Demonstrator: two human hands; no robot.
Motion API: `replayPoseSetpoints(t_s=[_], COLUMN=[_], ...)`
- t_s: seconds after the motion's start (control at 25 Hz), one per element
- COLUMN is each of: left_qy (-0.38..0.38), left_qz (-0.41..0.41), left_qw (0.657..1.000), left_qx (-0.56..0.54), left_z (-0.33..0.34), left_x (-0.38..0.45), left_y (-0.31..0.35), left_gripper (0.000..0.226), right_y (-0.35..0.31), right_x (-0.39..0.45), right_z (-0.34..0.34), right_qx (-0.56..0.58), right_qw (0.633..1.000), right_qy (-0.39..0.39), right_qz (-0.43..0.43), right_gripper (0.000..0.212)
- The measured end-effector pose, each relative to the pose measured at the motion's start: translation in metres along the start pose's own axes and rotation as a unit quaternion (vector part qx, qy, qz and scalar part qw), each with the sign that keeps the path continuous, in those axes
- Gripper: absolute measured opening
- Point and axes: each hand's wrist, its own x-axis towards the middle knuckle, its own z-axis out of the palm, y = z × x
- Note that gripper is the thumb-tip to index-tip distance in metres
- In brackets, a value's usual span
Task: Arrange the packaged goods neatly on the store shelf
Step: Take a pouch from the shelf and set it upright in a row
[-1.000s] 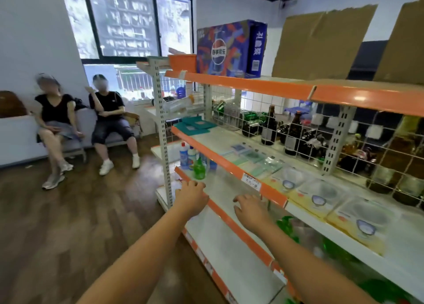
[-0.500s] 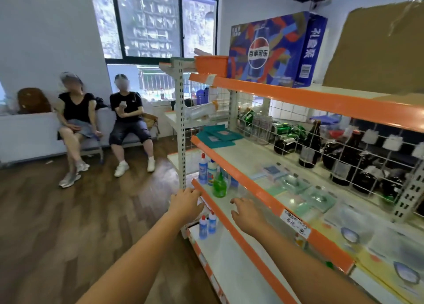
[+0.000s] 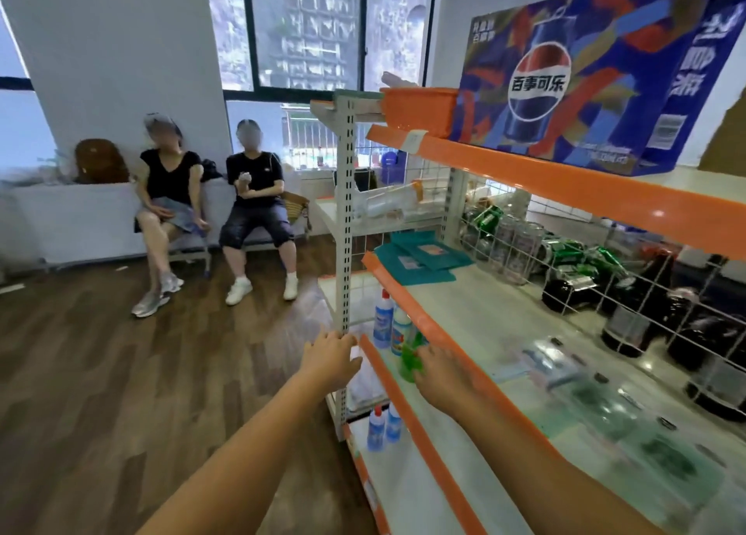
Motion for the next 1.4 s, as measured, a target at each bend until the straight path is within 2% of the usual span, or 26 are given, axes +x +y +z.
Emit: replayPoseSetpoints(t_s=[0.16,0.48,0.64,0.8,1.16,1.28,1.4], left_qy=[-0.022,-0.014,-0.041,-0.056,0.027,0.044,0.028], left_qz=[0.014,0.098,0.136,0.181,0.223,0.218,0.206], left_qw=[1.000,0.994,0.988,0.980,0.974,0.975,0.978], left_qx=[0.017,0.047,0.055,0.057,0.036,0.013,0.026], left_z=[0.004,-0.012,0.003,0.018,0.011,0.013,0.022], left_x=[0.057,0.182,0.228,0.260,0.364,0.402,0.427], left_y=[-0.020,-0.068,-0.076,-0.070,-0.039,-0.021,-0.004], left_gripper=[0.041,0.042,0.042,0.042,0.036,0.034,0.034], right_y=[0.001,-0.009,-0.004,0.011,0.082,0.113,0.138], right_x=[0.056,0.160,0.193,0.222,0.331,0.371,0.407], right_z=[0.009,0.018,0.026,0.030,0.013,0.010,0.012], right_qx=[0.003,-0.031,-0.052,-0.050,-0.049,-0.025,-0.001], right_qw=[0.999,0.992,0.986,0.980,0.969,0.968,0.967], right_qy=[0.038,0.032,0.025,0.022,0.036,0.054,0.037], right_qz=[0.010,0.115,0.159,0.191,0.241,0.243,0.254], right_gripper=[0.035,0.032,0.035,0.036,0.031,0.034,0.036])
